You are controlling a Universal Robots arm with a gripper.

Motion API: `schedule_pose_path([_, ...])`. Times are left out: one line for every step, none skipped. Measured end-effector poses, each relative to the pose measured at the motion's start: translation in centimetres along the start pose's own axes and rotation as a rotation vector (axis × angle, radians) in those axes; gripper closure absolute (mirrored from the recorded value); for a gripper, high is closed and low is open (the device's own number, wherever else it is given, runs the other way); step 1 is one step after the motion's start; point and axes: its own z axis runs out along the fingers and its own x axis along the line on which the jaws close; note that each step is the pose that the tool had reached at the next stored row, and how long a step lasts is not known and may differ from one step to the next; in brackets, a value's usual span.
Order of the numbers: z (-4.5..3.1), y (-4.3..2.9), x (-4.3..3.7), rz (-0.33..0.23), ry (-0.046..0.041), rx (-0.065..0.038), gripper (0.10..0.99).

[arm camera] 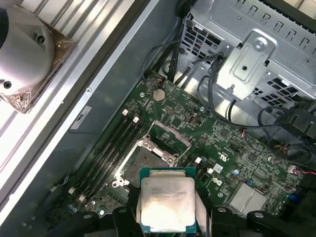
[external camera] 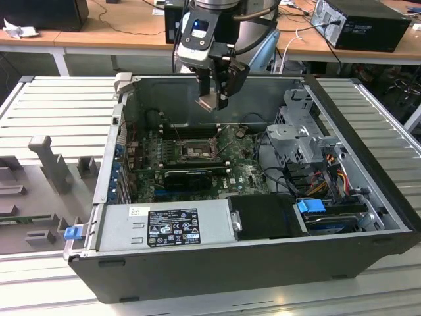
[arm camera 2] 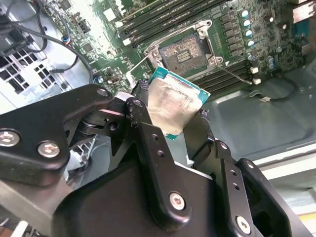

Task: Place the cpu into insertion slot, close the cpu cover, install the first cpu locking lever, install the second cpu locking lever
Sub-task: 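Place the cpu into insertion slot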

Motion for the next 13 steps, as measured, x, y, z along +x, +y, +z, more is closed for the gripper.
schedule_pose_path([0.01, 0.00, 0.00, 0.011, -0.0010, 0.000, 0.557])
schedule_pose_path([0.04, 0.00, 0.00, 0.032, -0.0029, 0.000, 0.557])
schedule_pose_path([0.05, -0.01, 0.00, 0.056, -0.0051, -0.001, 0.557])
schedule_pose_path([0.06, -0.01, 0.00, 0.073, -0.0065, -0.001, 0.557])
schedule_pose_path([0.08, -0.01, 0.00, 0.089, -0.0079, -0.002, 0.557])
schedule_pose_path([0.10, -0.01, 0.00, 0.110, -0.0097, -0.002, 0.557])
schedule_pose_path([0.11, -0.01, 0.00, 0.128, -0.0113, -0.002, 0.557])
schedule_pose_path([0.13, -0.01, -0.01, 0.150, -0.0133, -0.003, 0.557])
schedule_pose_path([0.15, -0.01, -0.01, 0.163, -0.0144, -0.003, 0.557])
schedule_pose_path([0.16, -0.01, -0.01, 0.177, -0.0156, -0.003, 0.557])
schedule_pose_path([0.17, -0.02, -0.01, 0.192, -0.0170, -0.004, 0.557])
schedule_pose_path([0.19, -0.02, -0.01, 0.205, -0.0180, -0.004, 0.557])
schedule_pose_path([0.21, -0.02, -0.01, 0.215, -0.0189, -0.004, 0.557])
